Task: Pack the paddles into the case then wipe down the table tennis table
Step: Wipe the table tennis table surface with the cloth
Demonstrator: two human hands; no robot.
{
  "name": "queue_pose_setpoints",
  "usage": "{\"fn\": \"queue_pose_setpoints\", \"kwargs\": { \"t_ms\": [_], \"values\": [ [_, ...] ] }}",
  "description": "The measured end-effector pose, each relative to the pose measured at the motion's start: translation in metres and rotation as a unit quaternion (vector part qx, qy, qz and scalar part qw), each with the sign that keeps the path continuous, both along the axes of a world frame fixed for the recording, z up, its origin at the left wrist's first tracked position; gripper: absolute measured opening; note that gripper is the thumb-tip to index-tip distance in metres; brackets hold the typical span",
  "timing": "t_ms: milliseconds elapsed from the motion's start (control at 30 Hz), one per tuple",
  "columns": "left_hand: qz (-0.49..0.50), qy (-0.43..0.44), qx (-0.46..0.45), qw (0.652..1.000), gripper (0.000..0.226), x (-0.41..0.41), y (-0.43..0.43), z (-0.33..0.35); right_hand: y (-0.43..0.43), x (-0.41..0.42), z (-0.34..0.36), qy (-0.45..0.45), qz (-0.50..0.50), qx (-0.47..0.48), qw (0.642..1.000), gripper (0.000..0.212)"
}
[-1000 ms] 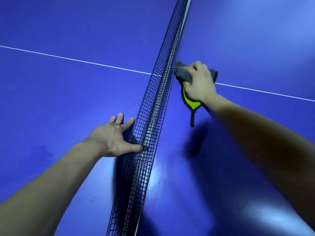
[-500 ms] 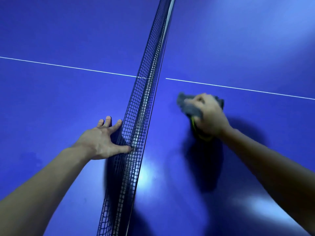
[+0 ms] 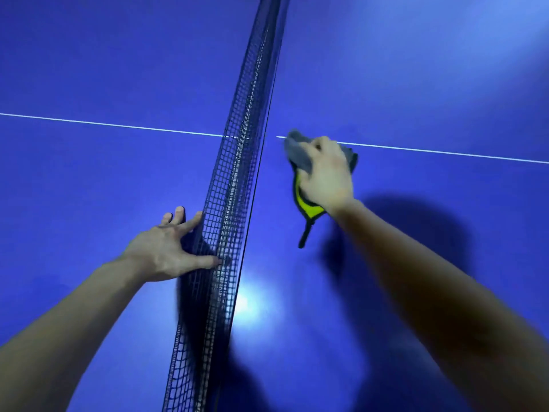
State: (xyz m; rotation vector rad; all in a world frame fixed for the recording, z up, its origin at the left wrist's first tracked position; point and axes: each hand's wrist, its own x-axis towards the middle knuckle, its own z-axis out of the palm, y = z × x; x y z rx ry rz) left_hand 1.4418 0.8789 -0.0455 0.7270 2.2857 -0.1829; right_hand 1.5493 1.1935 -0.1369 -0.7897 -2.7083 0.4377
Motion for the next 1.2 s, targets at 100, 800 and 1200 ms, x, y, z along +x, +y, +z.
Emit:
{"fn": "queue_pose_setpoints", "kwargs": {
  "t_ms": [100,800,1200],
  "values": [
    [-0.003,0.007,0.002,1.0,0.13,0.002,0.0,-0.003,0.081,0.092,-0.007,0.009,-0.184,0.008,0.983,0.049],
    [0.109,0.13,0.182,0.968,0.086,0.082,-0.024,-0.007,-0.045,0.273,-0.014,0.008,-0.189,0.024,0.982,0.062],
    [0.074,0.165,0.213,0.96,0.091,0.251,-0.136,0.0,-0.312,0.194,0.022,-0.062,0.008,-0.024,0.998,0.047]
  ]
}}
